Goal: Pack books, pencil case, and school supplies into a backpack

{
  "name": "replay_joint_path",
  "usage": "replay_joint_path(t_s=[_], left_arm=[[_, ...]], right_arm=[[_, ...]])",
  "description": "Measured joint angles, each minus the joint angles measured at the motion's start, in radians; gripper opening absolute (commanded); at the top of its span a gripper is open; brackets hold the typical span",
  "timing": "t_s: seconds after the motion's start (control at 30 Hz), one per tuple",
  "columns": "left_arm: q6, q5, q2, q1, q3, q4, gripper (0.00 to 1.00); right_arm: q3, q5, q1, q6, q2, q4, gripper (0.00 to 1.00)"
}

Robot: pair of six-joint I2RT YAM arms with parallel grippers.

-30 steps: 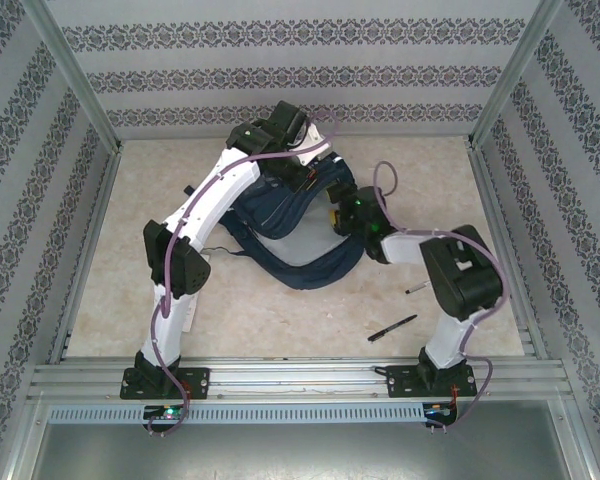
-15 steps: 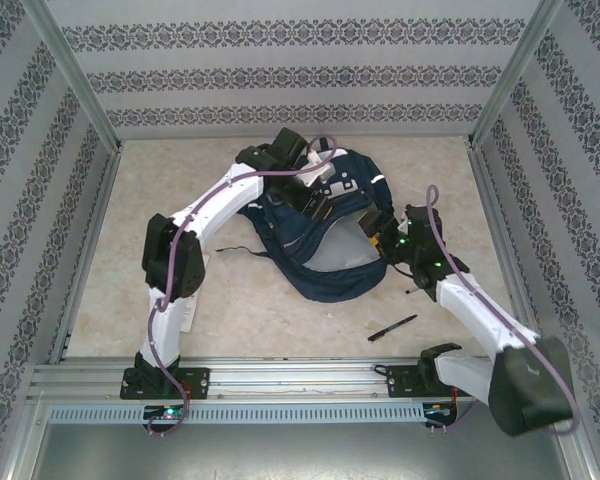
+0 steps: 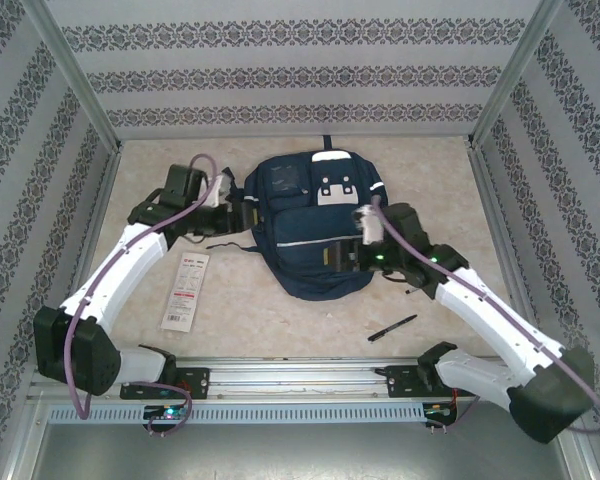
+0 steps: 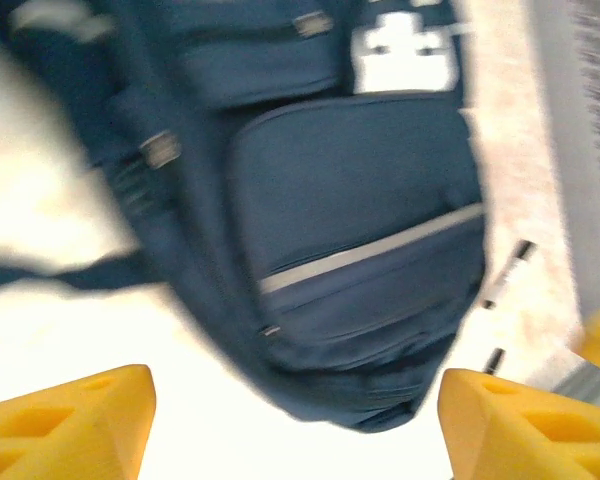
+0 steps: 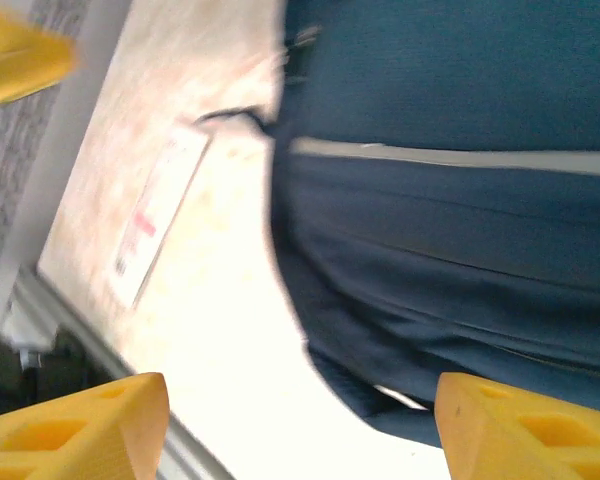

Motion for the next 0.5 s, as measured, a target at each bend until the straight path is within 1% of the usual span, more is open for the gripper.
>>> replay_joint_path(t_s=[0.13, 0.2, 0.27, 0.37, 0.5], left_arm=[[-0.022, -0.140, 0.014, 0.162, -0.066, -0.135, 0.80], [-0.036, -0.171, 0.037, 0.259, -0.102, -0.171, 0.79], [-0.057, -0.190, 0.073, 0.337, -0.147, -0.177, 0.77], [-0.095, -0.185, 0.126, 0.360, -0.231, -0.155, 0.74], [-0.124, -0.167, 0.211, 0.360, -0.314, -0.109, 0.71]], right_arm=[[0.166, 0.051, 0.234, -0.130, 0.214, 0.017, 0.72], [0.219, 0.068, 0.333, -0.198, 0.325, 0.054, 0.74], [0.269, 0.084, 0.432, -0.298, 0.443, 0.098, 0.75], [0.342, 0.089, 0.520, -0.436, 0.605, 0.153, 0.75], [0.431, 0.094, 0.533, -0.530, 0.758, 0.203, 0.75]])
